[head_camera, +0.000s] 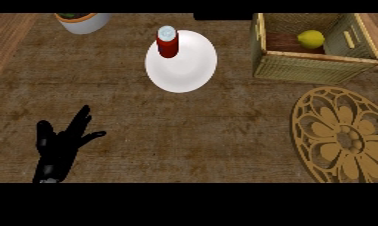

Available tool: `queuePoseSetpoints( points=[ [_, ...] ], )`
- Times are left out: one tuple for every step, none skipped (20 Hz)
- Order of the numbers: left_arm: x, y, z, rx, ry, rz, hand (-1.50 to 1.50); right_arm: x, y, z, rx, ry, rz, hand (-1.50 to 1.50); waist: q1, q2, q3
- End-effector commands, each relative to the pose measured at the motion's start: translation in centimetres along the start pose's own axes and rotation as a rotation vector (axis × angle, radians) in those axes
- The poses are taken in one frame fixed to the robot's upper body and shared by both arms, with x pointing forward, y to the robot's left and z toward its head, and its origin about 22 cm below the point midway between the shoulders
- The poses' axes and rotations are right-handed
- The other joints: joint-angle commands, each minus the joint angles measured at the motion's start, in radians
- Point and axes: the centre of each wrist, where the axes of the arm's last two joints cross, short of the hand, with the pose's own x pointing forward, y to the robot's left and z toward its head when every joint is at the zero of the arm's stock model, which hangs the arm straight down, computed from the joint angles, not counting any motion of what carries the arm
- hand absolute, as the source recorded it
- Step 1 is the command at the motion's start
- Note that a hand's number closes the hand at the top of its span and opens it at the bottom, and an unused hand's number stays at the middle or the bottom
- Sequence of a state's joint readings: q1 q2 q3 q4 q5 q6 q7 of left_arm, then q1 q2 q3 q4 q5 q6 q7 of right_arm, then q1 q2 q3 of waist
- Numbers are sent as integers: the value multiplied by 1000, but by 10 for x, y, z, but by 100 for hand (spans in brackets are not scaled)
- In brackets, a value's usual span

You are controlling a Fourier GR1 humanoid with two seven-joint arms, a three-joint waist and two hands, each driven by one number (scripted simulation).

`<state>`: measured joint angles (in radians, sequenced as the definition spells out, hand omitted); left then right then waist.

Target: Pick the lemon from the placemat and place it in the basket

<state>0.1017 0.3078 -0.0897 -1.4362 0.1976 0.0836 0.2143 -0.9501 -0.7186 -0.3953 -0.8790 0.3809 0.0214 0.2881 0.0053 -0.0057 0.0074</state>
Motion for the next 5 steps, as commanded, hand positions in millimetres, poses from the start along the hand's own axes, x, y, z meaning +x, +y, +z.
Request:
queuePoseSetpoints(
  points=[
    [-19, -11, -2, 23, 99, -26, 0, -16, -44, -1, -82, 47, -34, -150, -9, 7, -7],
    [-19, 7, -2, 3, 95, 2, 0, -29, -55, 0, -116, 54, -53, -150, -7, 8, -7],
    [-35, 1, 14, -5, 99, -22, 0, -30, -51, -3, -99, 90, -22, -150, 6, 8, -7],
    [-25, -17, 5, 19, 105, -5, 0, -32, -79, -1, -107, 80, -15, -150, -3, 8, -7],
    [-32, 1, 8, 16, 102, -23, 0, -48, -79, 0, -107, 83, -46, -150, -1, 9, -7]
  ],
)
